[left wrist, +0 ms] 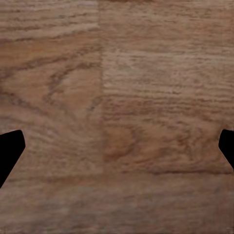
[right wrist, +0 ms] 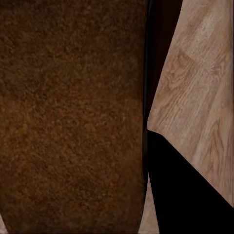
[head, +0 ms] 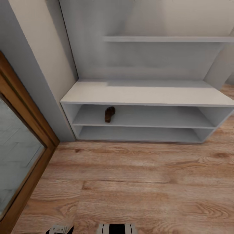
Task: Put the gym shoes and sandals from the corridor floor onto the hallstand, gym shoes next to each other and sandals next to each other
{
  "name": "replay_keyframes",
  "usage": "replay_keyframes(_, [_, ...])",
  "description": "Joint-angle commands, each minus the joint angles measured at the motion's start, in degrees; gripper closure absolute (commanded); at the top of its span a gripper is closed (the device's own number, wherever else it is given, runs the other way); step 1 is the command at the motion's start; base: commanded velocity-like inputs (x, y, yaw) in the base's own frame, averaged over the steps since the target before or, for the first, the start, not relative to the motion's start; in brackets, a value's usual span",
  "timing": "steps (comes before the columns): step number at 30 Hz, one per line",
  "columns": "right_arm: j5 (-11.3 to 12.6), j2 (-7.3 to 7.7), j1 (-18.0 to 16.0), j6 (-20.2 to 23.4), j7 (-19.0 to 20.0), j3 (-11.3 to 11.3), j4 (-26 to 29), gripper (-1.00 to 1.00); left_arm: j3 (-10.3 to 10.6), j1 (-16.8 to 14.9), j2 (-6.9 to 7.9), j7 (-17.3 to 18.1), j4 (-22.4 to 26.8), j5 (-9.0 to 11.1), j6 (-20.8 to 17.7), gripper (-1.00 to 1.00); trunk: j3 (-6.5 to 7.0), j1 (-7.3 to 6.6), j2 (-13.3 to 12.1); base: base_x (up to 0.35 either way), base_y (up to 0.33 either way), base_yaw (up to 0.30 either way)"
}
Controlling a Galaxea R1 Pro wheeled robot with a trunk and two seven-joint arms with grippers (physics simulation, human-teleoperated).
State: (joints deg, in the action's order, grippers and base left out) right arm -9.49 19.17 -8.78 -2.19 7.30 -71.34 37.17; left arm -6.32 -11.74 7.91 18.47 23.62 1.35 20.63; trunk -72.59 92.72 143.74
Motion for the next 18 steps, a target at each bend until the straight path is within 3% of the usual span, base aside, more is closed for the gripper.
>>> replay_keyframes(1, [-0.4,-0.01,-0.1,-0.2,0.5,-0.5,0.0,1.00,-0.4,0.0,-0.05,0.5,0.0,0.1,0.0,-1.00,-0.03,-0.04,0.0,-0.284,0.205,0.000])
replay_keyframes(11, [-0.4,-0.01,-0.1,-0.2,0.4,-0.5,0.0,1.00,-0.4,0.0,-0.08,0.4,0.2,0.1,-0.1,-1.00,-0.03,-0.04,0.0,-0.270,0.217,0.000])
replay_keyframes(18, [-0.4,-0.01,-0.1,-0.2,0.4,-0.5,0.0,1.00,-0.5,0.0,-0.09,0.4,0.4,0.1,0.0,-1.00,-0.03,-0.04,0.0,-0.080,0.071,0.000])
